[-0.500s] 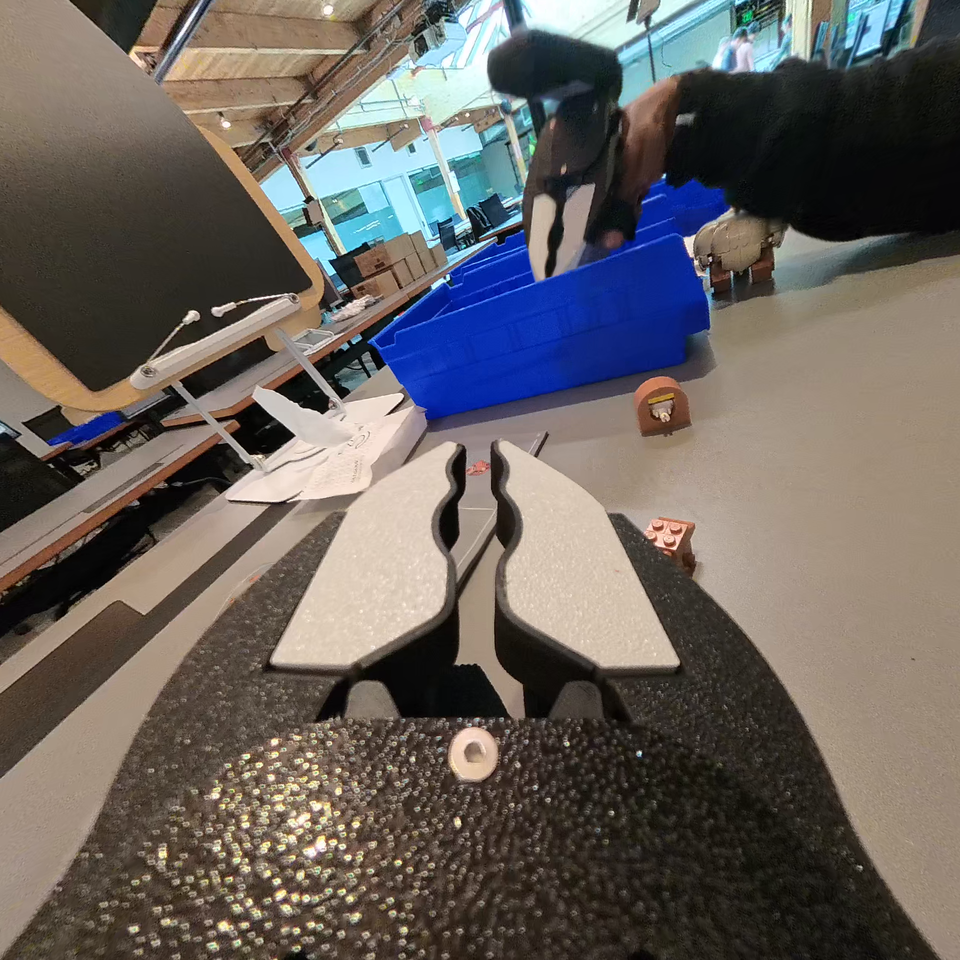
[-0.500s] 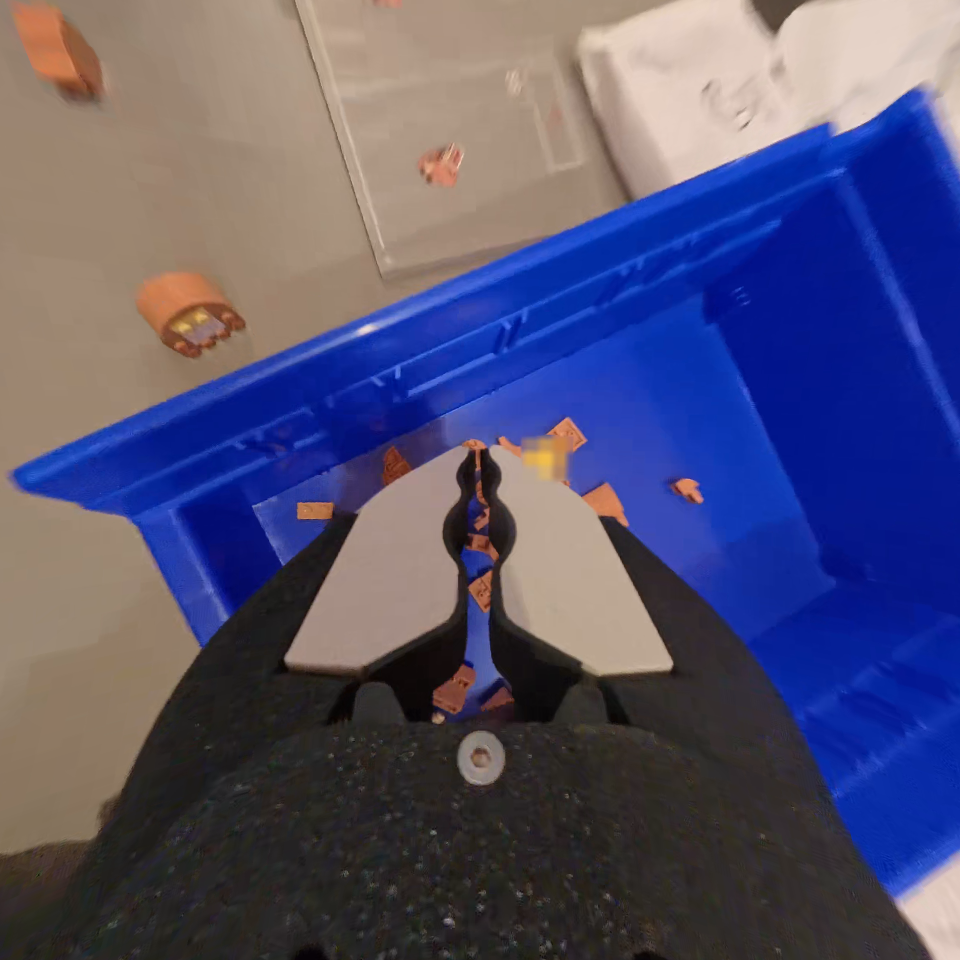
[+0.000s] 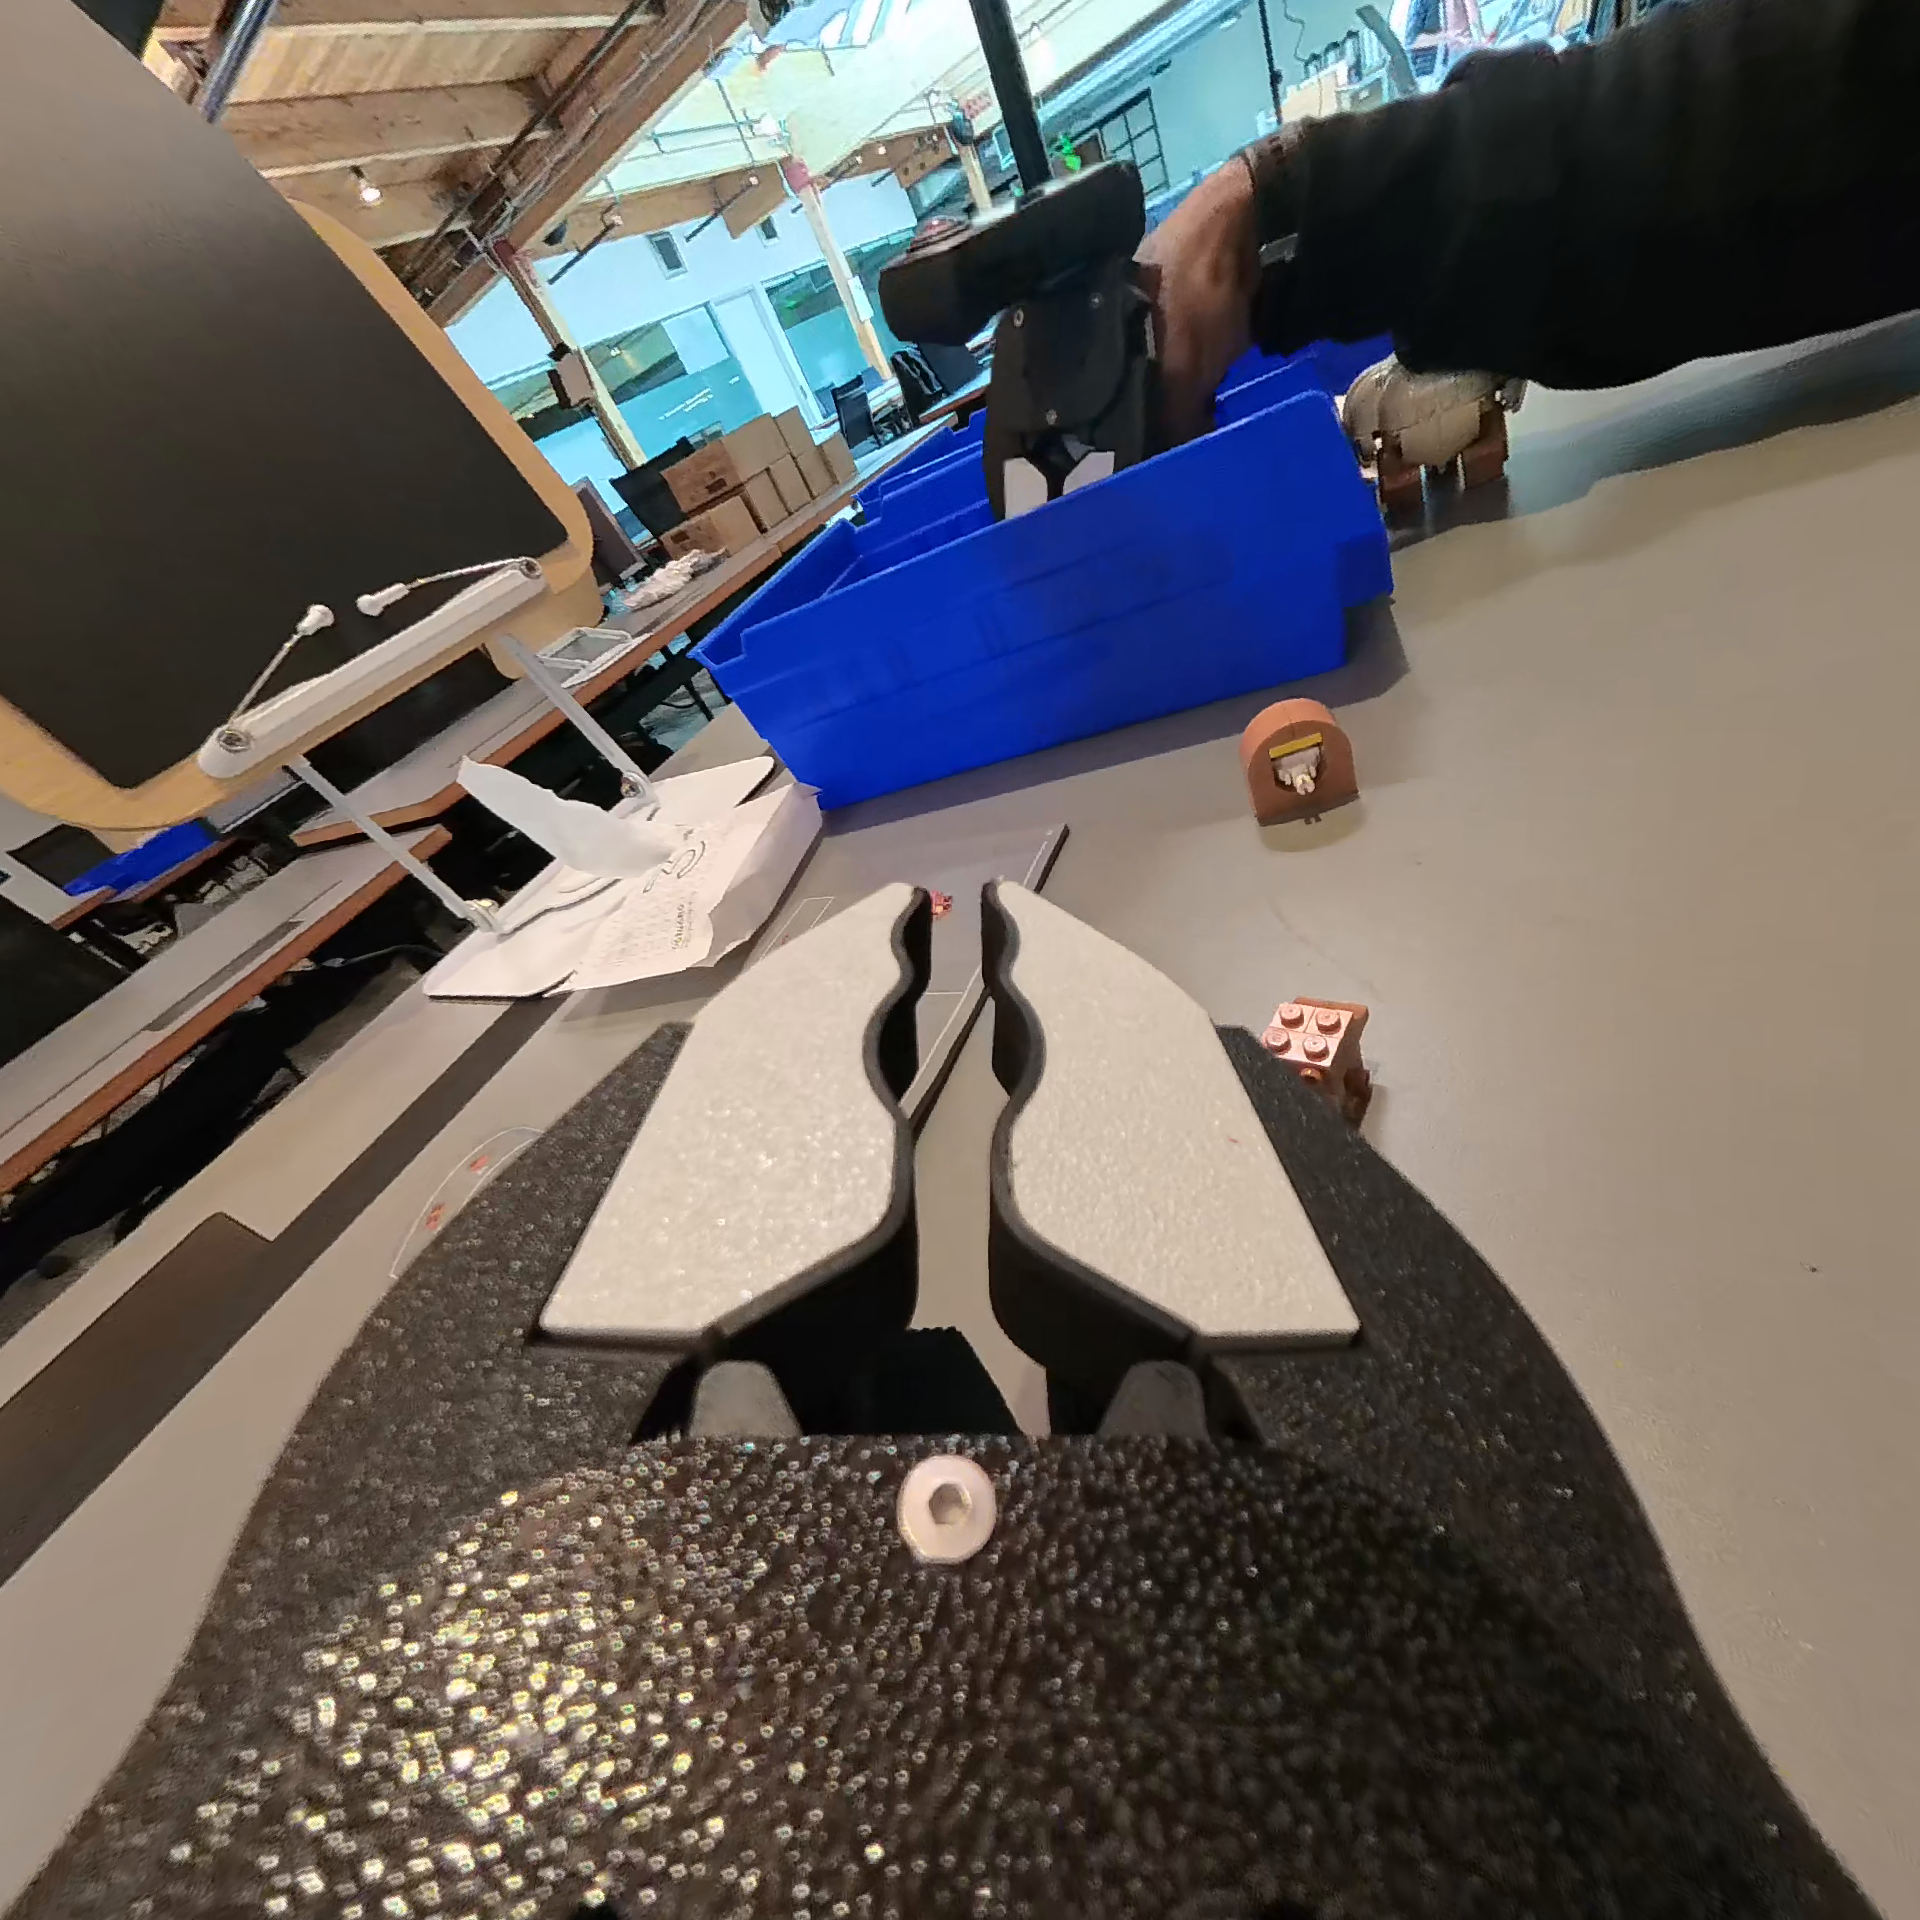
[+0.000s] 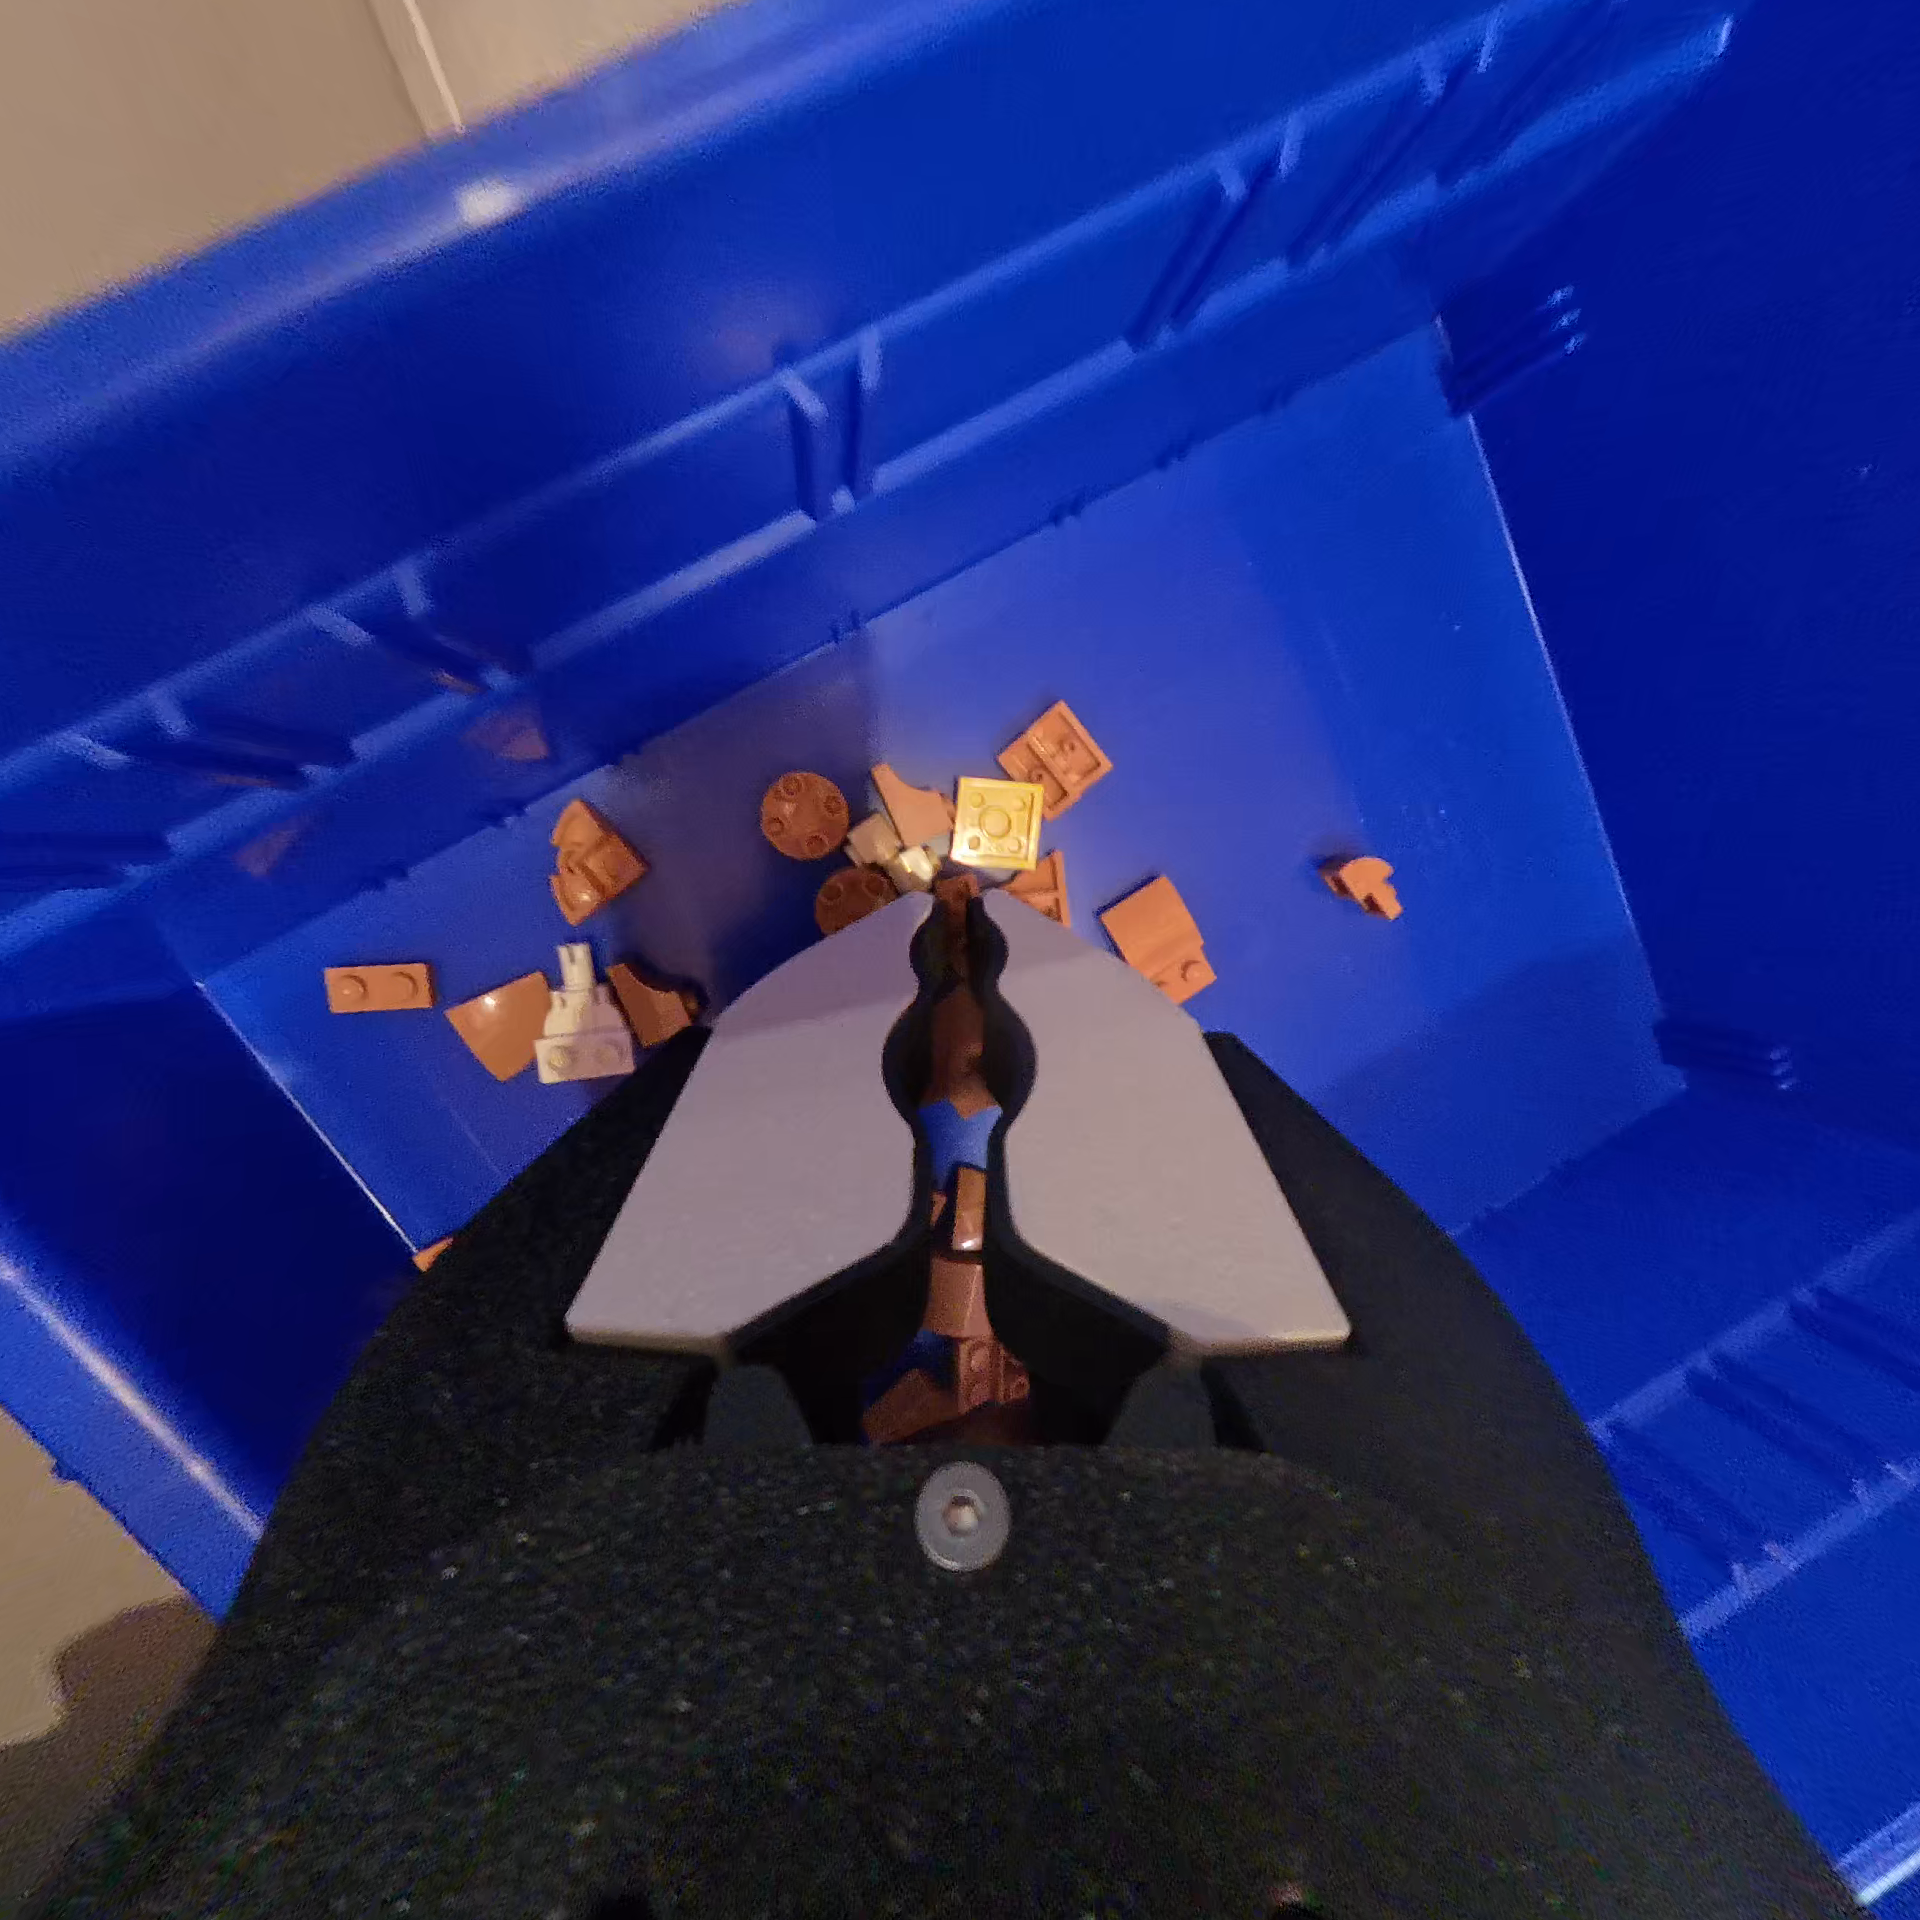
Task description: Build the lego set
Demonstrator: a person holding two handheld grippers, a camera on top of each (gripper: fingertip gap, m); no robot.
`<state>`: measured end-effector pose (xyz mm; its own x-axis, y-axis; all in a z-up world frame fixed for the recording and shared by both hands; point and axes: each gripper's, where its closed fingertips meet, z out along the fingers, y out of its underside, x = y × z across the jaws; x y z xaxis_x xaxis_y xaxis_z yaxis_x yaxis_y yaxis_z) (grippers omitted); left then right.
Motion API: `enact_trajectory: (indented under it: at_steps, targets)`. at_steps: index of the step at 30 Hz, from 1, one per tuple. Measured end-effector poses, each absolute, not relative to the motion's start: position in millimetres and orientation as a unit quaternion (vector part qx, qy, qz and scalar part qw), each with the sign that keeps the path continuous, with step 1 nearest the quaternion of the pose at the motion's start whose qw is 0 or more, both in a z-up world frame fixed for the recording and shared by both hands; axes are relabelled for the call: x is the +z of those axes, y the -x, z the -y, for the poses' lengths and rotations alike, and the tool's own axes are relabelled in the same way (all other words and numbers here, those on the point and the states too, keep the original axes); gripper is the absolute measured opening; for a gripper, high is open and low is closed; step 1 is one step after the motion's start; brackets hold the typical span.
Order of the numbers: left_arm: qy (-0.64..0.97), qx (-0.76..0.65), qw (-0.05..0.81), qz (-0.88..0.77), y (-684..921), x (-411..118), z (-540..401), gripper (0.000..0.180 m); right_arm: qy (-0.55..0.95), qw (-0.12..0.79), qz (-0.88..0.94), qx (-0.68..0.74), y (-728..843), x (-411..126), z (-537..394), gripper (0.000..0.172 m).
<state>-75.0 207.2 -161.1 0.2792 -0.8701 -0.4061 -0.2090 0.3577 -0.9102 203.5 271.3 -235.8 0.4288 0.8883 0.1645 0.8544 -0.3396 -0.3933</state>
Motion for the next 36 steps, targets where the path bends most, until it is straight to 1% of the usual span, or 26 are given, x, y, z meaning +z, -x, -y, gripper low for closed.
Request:
enact_trajectory:
  at_steps: [3,6,17,28,36]
  targets:
    - [0.502,-0.263,0.623,-0.54,75,-162,-207,0.008,0.813,0.218,0.536,0.069,-190,-234,-265,0.005]
    - [0.501,-0.263,0.624,-0.538,75,-161,-207,0.008,0.823,0.193,0.533,0.027,-200,-244,-266,0.013]
    - [0.502,-0.258,0.622,-0.544,74,-163,-207,0.008,0.837,0.189,0.509,0.064,-195,-245,-267,0.015]
    - [0.501,-0.249,0.617,-0.553,72,-167,-205,0.008,0.889,0.176,0.403,0.132,-189,-242,-272,0.02]
    - [0.5,-0.24,0.613,-0.562,70,-170,-204,0.008,0.902,0.183,0.382,0.082,-190,-243,-278,0.023]
